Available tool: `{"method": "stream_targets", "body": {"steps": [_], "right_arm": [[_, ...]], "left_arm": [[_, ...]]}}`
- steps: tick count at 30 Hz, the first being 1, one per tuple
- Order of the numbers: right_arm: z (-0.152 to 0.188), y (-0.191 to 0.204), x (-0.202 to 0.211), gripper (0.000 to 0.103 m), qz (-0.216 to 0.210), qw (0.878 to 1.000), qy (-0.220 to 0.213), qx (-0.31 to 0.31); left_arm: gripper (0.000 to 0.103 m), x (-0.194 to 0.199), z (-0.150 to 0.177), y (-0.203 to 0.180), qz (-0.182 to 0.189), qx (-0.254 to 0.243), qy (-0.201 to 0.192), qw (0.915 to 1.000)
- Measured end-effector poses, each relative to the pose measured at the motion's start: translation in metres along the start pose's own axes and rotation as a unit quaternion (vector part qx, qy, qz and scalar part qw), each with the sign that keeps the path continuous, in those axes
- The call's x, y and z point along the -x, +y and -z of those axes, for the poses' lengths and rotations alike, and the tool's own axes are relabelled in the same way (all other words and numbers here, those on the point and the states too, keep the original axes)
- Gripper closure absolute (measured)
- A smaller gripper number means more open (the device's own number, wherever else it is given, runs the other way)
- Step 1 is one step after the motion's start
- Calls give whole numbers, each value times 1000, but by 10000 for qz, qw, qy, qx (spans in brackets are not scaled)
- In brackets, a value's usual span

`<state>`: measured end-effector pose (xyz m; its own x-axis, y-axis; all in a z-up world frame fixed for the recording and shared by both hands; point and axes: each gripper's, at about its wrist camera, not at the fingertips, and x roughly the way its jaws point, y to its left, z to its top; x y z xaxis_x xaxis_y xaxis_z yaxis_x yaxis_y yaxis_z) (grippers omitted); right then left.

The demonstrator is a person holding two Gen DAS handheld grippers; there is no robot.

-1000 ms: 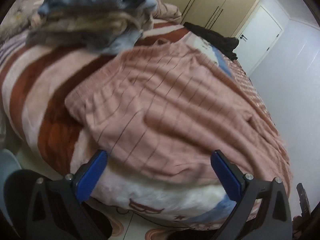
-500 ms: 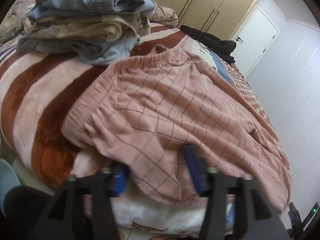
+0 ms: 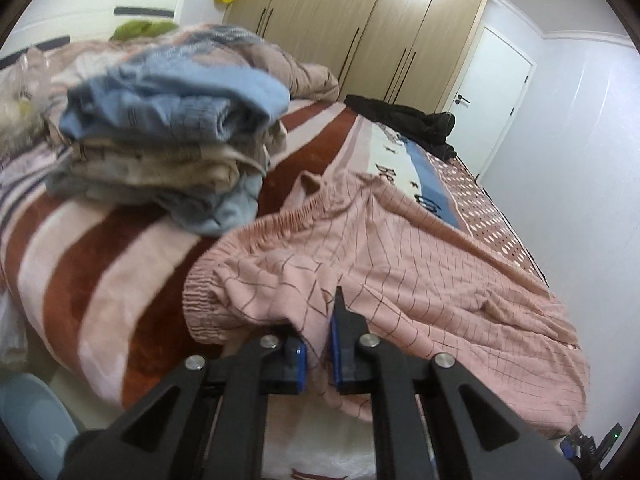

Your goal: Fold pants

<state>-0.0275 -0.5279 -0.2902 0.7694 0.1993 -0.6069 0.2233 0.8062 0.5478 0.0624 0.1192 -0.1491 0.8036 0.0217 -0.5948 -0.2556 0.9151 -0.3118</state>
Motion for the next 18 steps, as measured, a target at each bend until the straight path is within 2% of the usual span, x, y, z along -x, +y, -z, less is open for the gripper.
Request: {"method": "stream_targets", "body": {"steps": [3,7,12,14,18], "right_arm": [[0,-14,3,14,-369,9988,-191,-275],[-8,-17,7,15,-503,9975,-371,-343],[-12,-19,5,22,-564,9964,-427,-462],[-16,-13,4,32,-510,9968,-406,-456],[-19,-10,1,34,-521,9972,-285,-460]], "left_arm": [[96,6,-4,-1,-11,-99,-65,9999],[96,10,-6,-4,-20,-226,-122,9997],[96,11,-5,-6,-40,-293,-135,9995],[96,11,-4,-6,-44,-333,-141,9993],[96,11,-4,-7,-21,-354,-164,9992]]}}
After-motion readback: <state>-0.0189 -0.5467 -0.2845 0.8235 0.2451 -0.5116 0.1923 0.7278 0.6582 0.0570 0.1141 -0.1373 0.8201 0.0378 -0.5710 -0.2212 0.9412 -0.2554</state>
